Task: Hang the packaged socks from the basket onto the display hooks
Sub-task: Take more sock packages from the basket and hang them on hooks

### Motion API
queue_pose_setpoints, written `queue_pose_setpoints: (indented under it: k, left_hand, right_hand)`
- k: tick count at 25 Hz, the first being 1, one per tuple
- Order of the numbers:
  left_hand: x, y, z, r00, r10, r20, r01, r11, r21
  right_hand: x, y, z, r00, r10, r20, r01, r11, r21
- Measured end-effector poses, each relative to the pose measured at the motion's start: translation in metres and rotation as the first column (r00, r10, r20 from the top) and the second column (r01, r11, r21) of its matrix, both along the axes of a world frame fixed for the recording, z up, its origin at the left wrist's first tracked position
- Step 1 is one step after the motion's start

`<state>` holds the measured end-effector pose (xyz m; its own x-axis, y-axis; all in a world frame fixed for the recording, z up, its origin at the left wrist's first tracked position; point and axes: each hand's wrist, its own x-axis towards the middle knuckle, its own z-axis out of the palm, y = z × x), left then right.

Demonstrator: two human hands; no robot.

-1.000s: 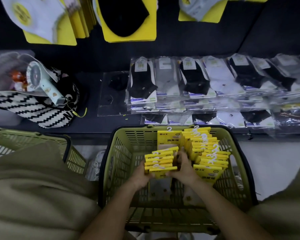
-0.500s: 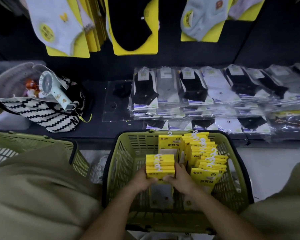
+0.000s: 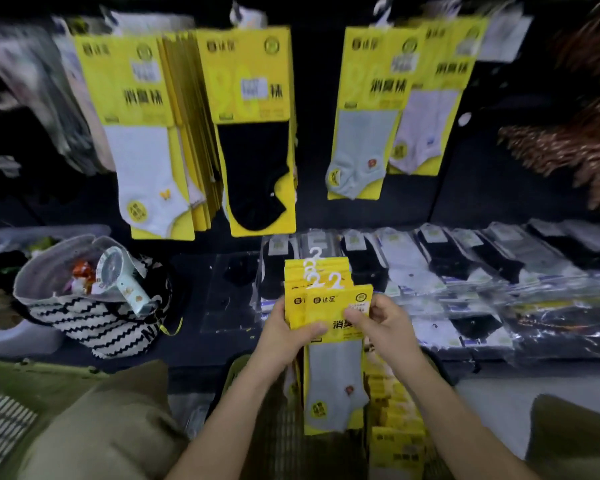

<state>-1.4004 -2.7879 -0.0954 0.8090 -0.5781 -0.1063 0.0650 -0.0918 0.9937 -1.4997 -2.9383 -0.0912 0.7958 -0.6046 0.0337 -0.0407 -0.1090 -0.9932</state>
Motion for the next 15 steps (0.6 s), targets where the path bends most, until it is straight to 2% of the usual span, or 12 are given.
queue_pose_setpoints:
  k: [4, 7, 9, 12, 15]
  left_hand:
    - [0.014, -0.028, 0.066, 0.981, 0.020, 0.195, -0.001, 0.995, -0.095]
    - [0.019, -0.049, 0.113, 0.944, 0.093, 0.315, -0.038, 0.983, -0.177]
    - [0.025, -0.061, 0.144, 0.919, 0.164, 0.359, -0.083, 0.970, -0.230]
    - [0.038, -0.070, 0.192, 0.856, 0.283, 0.432, -0.149, 0.936, -0.319]
    - [0.048, -0.067, 0.229, 0.779, 0.411, 0.474, -0.212, 0.884, -0.417]
  right_hand:
    - [0.010, -0.028, 0.065, 0.988, 0.008, 0.156, -0.009, 1.000, 0.006]
    - [0.018, -0.049, 0.110, 0.972, 0.013, 0.233, -0.007, 1.000, -0.028]
    - [0.026, -0.062, 0.140, 0.955, -0.001, 0.296, 0.012, 0.999, -0.038]
    - [0.042, -0.086, 0.191, 0.915, -0.069, 0.397, 0.063, 0.998, 0.027]
    - [0.058, -0.101, 0.236, 0.902, -0.057, 0.429, 0.052, 0.998, 0.023]
